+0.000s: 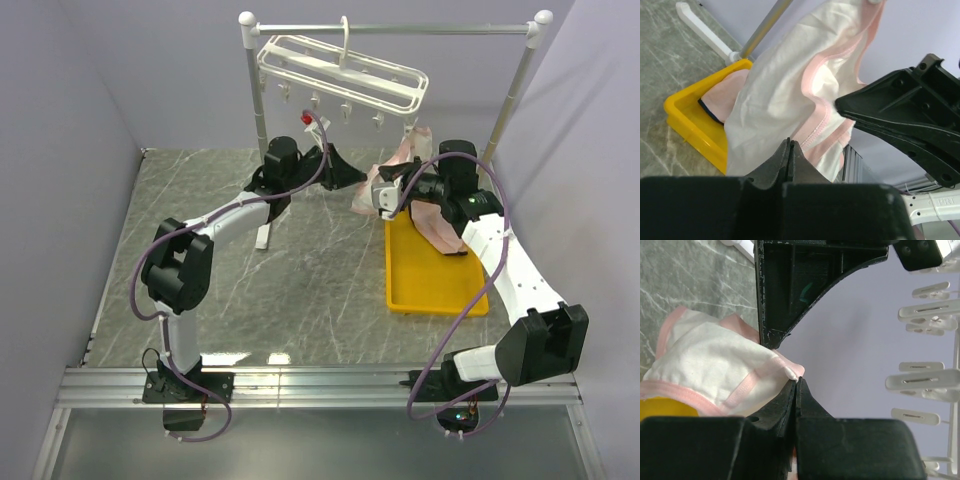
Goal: Clip the underwear to the hanger
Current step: Adjust the underwear on the hanger.
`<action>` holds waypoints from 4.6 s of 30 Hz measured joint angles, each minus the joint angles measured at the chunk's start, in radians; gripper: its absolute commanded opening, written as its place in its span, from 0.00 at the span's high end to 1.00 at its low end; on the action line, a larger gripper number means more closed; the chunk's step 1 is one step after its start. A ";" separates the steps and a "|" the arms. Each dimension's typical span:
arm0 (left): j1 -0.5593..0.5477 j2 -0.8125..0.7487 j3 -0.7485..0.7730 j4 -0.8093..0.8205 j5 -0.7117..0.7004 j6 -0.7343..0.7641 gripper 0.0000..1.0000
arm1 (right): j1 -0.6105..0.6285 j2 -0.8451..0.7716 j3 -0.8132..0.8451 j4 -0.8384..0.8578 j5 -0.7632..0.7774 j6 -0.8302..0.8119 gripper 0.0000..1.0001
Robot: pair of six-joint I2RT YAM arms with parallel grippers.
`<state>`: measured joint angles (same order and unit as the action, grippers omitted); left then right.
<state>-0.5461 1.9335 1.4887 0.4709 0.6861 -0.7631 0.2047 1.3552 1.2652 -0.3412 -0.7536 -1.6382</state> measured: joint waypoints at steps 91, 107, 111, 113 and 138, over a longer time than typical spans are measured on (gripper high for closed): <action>0.048 -0.162 -0.214 -0.080 -0.035 -0.060 1.00 | 0.020 0.081 -0.037 0.278 0.153 0.084 0.39; 0.046 -0.280 -0.297 -0.179 -0.026 0.291 1.00 | 0.026 0.110 0.090 0.024 0.119 0.070 0.41; 0.040 -0.280 -0.266 -0.204 -0.030 0.344 1.00 | 0.026 0.054 0.117 -0.095 0.069 0.029 0.44; 0.036 -0.280 -0.251 -0.213 -0.035 0.363 1.00 | 0.027 0.040 0.134 -0.163 0.053 -0.004 0.44; 0.068 -0.157 -0.198 -0.251 -0.220 0.238 0.99 | -0.004 0.066 0.141 -0.205 0.092 0.072 0.40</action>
<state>-0.4786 1.7767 1.2911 0.2195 0.4664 -0.5251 0.2005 1.4212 1.4063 -0.5465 -0.6621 -1.5658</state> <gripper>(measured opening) 0.024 0.608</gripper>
